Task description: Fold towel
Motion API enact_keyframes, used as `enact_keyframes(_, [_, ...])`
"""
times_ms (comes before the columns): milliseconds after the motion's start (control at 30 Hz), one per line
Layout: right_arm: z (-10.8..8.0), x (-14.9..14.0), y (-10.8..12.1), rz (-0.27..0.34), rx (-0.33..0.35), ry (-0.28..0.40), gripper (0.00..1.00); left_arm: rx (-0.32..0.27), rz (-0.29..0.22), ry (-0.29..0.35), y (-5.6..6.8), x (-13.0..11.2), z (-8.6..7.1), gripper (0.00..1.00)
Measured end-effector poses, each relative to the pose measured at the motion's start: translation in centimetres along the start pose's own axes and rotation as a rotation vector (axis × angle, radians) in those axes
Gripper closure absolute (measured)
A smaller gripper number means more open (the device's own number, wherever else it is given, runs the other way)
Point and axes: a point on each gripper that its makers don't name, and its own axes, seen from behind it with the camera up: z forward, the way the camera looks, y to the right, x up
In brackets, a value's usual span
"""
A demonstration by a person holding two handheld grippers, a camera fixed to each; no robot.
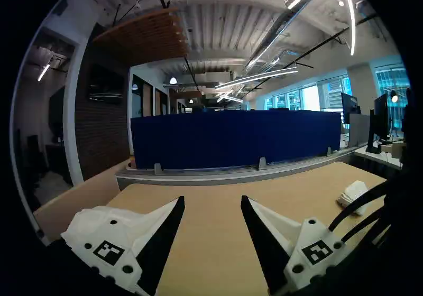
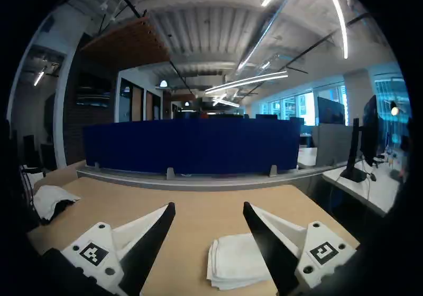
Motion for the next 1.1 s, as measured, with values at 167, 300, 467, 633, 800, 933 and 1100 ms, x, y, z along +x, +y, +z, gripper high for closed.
enact_keyframes(167, [-0.4,-0.5,-0.1,0.007,0.004,-0.021,0.00,-0.008,0.034,0.012,0.7,-0.9,0.0,0.22])
enact_keyframes(300, [-0.7,-0.9,0.0,0.017,0.002,-0.040,0.00,0.009,0.052,-0.001,0.7,-2.1,0.1,0.22])
enact_keyframes(467, [-0.9,-2.1,0.6,0.007,0.002,-0.086,0.00,0.039,0.057,0.017,0.7,-3.1,0.1,0.22])
enact_keyframes(633, [-1.0,-3.1,1.7,-0.027,-0.017,-0.125,0.00,0.055,0.051,0.032,0.7,-4.5,0.1,0.22])
enact_keyframes(800, [-1.1,-3.4,2.8,-0.051,-0.053,-0.144,0.00,0.070,0.029,0.029,0.4,-6.4,0.2,0.22])
enact_keyframes(933, [-0.9,-3.3,2.3,-0.052,-0.048,-0.144,0.00,0.073,0.024,0.042,0.5,-7.1,0.4,0.22])
enact_keyframes(1100, [-0.5,-3.6,1.4,-0.080,-0.034,-0.139,0.00,0.068,0.027,0.062,0.6,-8.0,0.8,0.22])
